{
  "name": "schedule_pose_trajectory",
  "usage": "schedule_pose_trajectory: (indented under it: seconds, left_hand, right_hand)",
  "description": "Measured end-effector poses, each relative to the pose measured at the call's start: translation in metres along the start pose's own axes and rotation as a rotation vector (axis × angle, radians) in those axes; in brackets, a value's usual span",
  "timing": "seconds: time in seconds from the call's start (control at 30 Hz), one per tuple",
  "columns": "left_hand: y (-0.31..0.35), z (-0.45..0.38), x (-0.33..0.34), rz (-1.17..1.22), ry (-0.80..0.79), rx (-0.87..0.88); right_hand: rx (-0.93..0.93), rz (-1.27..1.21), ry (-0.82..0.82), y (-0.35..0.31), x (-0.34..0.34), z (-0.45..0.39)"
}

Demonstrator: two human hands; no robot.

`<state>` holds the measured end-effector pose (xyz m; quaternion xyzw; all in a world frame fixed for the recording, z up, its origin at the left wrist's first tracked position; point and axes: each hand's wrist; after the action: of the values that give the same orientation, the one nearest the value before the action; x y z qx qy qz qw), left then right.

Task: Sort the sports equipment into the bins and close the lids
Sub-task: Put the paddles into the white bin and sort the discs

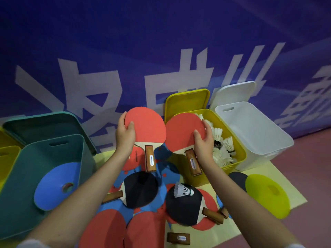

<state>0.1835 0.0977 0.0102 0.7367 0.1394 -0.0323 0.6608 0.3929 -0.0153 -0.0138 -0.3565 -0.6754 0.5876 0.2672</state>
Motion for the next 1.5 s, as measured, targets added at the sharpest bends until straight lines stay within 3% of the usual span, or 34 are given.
schedule_pose_trajectory:
  seconds: [0.27, 0.43, 0.7, 0.9, 1.1, 1.5]
  left_hand:
    - [0.033, 0.034, 0.069, 0.145, -0.206, 0.001]
    - [0.052, 0.059, 0.128, 0.175, -0.258, 0.004]
    - [0.070, 0.076, 0.242, 0.212, -0.083, -0.103]
    - [0.067, 0.101, 0.288, 0.212, 0.076, -0.231]
    - [0.061, 0.121, 0.290, 0.212, 0.153, -0.320]
    - [0.059, 0.124, 0.291, 0.134, 0.122, -0.321]
  right_hand:
    - [0.044, 0.057, 0.284, -0.006, -0.082, -0.034]
    - [0.058, 0.078, 0.294, 0.008, -0.123, -0.094]
    - [0.100, 0.154, 0.189, 0.056, -0.205, -0.234]
    - [0.229, 0.437, -0.068, 0.115, -0.229, -0.301]
    - [0.392, 0.431, -0.230, 0.178, -0.215, -0.319]
    - [0.363, 0.528, -0.462, 0.209, -0.201, -0.304]
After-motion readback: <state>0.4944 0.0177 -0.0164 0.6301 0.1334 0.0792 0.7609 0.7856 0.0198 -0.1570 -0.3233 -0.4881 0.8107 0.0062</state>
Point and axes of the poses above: each hand's wrist, its own z-axis away from the middle knuckle, its own x-axis out of the palm, y = z × x, and after that the axes turned 6 degrees about y, right-handed
